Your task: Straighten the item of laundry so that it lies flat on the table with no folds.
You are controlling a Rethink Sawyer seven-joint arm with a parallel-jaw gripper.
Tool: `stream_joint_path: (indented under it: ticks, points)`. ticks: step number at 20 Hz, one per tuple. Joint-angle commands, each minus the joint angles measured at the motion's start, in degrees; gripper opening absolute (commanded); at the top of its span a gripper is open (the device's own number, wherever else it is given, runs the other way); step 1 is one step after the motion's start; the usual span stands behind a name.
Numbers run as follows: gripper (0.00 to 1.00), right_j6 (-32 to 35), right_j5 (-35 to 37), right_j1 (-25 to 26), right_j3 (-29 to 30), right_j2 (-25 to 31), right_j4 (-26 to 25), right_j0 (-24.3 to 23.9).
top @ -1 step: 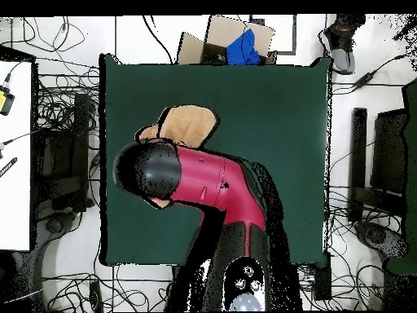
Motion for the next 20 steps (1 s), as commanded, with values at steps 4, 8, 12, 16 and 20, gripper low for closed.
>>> stream_joint_path:
  ticks: [4, 8, 12, 16, 20]
  points:
    - [0.00, 15.40, -3.93, 7.13, -2.12, 0.00, 2.55, -1.31]
    - [0.00, 13.84, -5.76, 6.99, 0.12, 0.48, 2.49, -1.86]
    - [0.00, 13.01, -6.87, 6.31, 2.75, 1.12, 2.76, -2.18]
    - [0.00, 12.90, -7.97, 5.23, 4.43, 0.97, 2.55, -1.66]
    - [0.00, 13.08, -10.27, 5.51, 5.72, 1.42, 2.51, -1.30]
